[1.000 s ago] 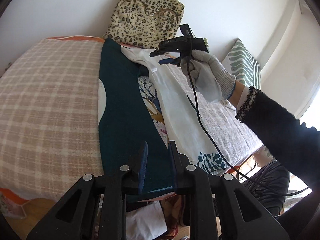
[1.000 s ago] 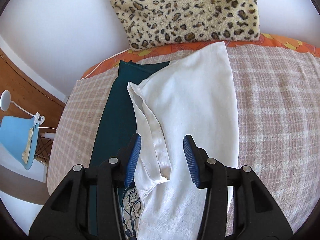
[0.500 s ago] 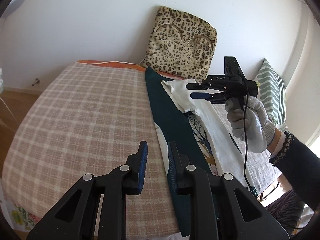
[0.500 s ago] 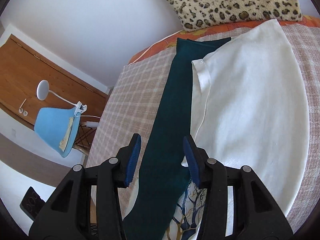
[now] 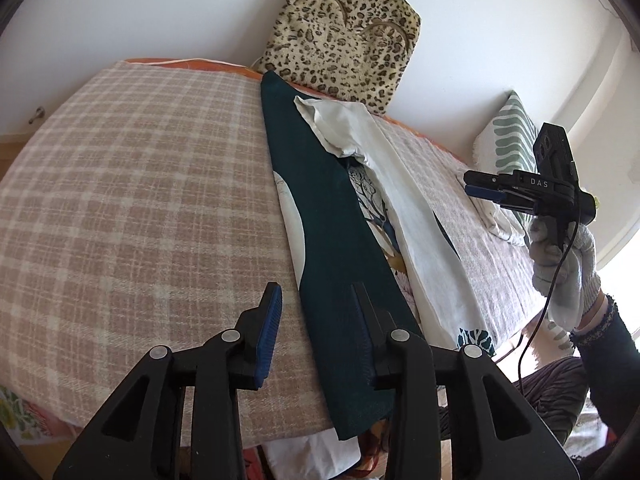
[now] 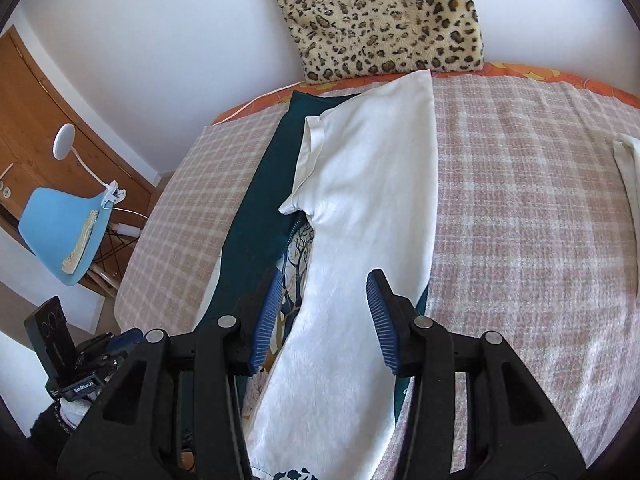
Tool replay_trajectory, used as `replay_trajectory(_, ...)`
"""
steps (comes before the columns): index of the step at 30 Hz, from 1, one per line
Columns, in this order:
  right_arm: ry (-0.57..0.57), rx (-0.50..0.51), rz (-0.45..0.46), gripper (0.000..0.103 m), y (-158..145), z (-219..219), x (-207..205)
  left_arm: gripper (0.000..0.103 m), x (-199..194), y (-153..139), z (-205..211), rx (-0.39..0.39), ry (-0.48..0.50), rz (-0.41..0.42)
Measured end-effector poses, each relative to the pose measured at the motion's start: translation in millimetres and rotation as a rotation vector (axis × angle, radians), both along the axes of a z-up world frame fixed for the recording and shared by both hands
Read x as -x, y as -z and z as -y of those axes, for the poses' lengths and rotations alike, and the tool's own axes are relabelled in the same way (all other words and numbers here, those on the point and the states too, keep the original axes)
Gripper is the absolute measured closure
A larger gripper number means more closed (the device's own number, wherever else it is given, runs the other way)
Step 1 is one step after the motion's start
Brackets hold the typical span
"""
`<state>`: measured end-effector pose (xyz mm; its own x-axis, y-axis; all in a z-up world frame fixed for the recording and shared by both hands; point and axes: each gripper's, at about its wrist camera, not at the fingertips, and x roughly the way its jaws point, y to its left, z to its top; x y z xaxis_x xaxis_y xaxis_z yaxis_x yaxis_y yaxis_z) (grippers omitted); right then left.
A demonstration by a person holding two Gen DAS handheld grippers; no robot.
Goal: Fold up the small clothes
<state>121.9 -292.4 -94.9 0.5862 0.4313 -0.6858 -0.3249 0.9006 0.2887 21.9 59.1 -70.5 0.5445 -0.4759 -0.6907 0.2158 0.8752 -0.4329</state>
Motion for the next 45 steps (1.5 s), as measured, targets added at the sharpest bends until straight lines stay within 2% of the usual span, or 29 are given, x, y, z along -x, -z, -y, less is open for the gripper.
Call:
replay_trajectory(2, 0.03, 0.016, -0.016, 0.056, 9, 17, 18, 0.068, 4, 4, 4, 0.02, 0.02, -0.03)
replay_trajectory(6, 0.059, 0.004, -0.081, 0.056, 39, 40, 57, 0.061, 11, 14, 12, 0.036, 0.042, -0.084)
replay_trajectory(10, 0.065, -0.004, -0.16, 0.056, 73, 51, 88, 0.061, 19, 29, 19, 0.059, 0.068, -0.159)
replay_trajectory(15, 0.044, -0.03, -0.216, 0.056, 98, 59, 116, 0.061, 31, 43, 21, 0.083, 0.077, -0.223)
replay_trajectory(21, -0.003, -0.012, -0.237, 0.057, 115, 46, 133, 0.061, 39, 44, 25, 0.073, 0.084, -0.223)
replay_trajectory(23, -0.03, -0.001, -0.231, 0.063, 115, 40, 135, 0.062, 40, 45, 25, 0.079, 0.084, -0.221)
replay_trajectory(25, -0.056, 0.009, -0.241, 0.079, 119, 34, 137, 0.064, 41, 44, 26, 0.071, 0.089, -0.214)
replay_trajectory(26, -0.064, 0.028, -0.236, 0.083, 121, 30, 139, 0.065, 41, 44, 27, 0.064, 0.092, -0.21)
replay_trajectory(28, -0.069, 0.06, -0.217, 0.092, 121, 27, 140, 0.075, 41, 45, 29, 0.055, 0.096, -0.208)
replay_trajectory(29, -0.068, 0.053, -0.219, 0.094, 121, 27, 139, 0.088, 41, 47, 30, 0.053, 0.102, -0.216)
replay_trajectory(30, -0.063, 0.041, -0.224, 0.095, 122, 29, 139, 0.095, 41, 49, 30, 0.048, 0.105, -0.218)
replay_trajectory(38, -0.067, -0.028, -0.248, 0.098, 125, 40, 136, 0.1, 43, 40, 35, 0.046, 0.137, -0.164)
replay_trajectory(42, -0.061, -0.102, -0.288, 0.098, 129, 48, 131, 0.101, 41, 38, 34, 0.069, 0.139, -0.162)
replay_trajectory(45, -0.06, -0.108, -0.281, 0.098, 128, 46, 133, 0.101, 40, 33, 29, 0.1, 0.137, -0.152)
